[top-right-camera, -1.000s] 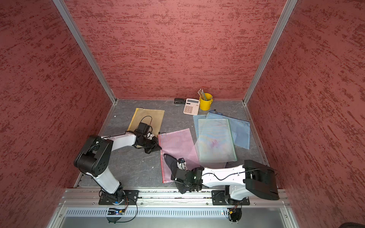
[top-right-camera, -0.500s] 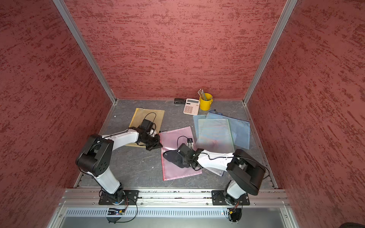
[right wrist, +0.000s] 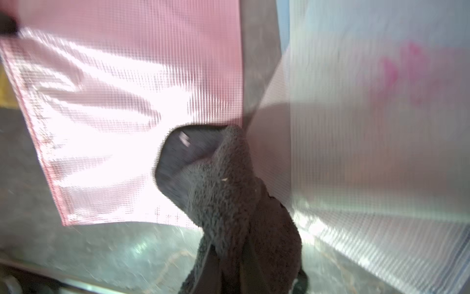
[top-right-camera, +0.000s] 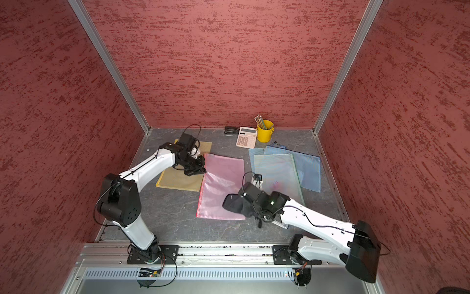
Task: Wipe the document bag
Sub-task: Move the document bag.
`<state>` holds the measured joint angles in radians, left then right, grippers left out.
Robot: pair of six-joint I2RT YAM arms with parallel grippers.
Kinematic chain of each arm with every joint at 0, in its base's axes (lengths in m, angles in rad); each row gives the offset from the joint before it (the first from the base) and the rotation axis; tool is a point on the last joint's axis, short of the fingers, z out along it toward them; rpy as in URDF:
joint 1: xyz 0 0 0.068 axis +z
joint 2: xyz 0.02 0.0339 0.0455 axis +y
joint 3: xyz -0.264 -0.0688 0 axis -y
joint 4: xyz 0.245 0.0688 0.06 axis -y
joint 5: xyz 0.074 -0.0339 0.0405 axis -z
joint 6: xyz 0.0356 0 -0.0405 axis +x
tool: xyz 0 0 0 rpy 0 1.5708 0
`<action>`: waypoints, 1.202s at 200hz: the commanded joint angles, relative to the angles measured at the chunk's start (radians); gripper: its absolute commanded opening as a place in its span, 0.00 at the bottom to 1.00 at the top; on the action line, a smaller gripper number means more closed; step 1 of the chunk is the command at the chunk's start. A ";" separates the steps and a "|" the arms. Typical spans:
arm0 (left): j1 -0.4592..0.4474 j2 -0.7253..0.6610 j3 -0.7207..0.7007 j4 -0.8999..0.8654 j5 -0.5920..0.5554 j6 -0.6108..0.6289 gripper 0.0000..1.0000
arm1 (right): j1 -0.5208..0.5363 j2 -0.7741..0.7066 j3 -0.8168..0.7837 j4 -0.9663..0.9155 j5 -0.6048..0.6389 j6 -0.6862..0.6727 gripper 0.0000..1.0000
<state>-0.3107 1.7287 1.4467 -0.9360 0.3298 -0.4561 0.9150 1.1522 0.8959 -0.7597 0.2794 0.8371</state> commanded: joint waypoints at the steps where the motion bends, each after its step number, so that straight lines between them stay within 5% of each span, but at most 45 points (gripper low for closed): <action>1: 0.081 0.020 0.104 -0.210 -0.088 0.167 0.00 | -0.048 0.116 0.096 -0.029 0.044 -0.193 0.00; 50: 0.167 0.195 0.296 -0.282 -0.267 0.407 0.00 | -0.102 0.296 0.249 0.060 -0.048 -0.292 0.00; 131: 0.264 0.466 0.498 -0.128 -0.423 0.705 0.00 | -0.157 0.466 0.375 0.042 -0.092 -0.325 0.00; 211: 0.284 0.597 0.593 -0.076 -0.499 0.713 0.00 | -0.222 0.519 0.379 0.036 -0.136 -0.366 0.00; 227: 0.291 0.613 0.648 -0.114 -0.529 0.655 0.39 | -0.236 0.517 0.384 0.033 -0.132 -0.384 0.00; 240: 0.302 0.594 0.671 -0.130 -0.530 0.595 0.49 | -0.256 0.504 0.397 0.025 -0.121 -0.403 0.00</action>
<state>-0.0322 2.3421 2.0533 -1.0485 -0.1574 0.2253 0.6937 1.6684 1.2507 -0.7303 0.1577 0.4782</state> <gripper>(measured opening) 0.416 0.071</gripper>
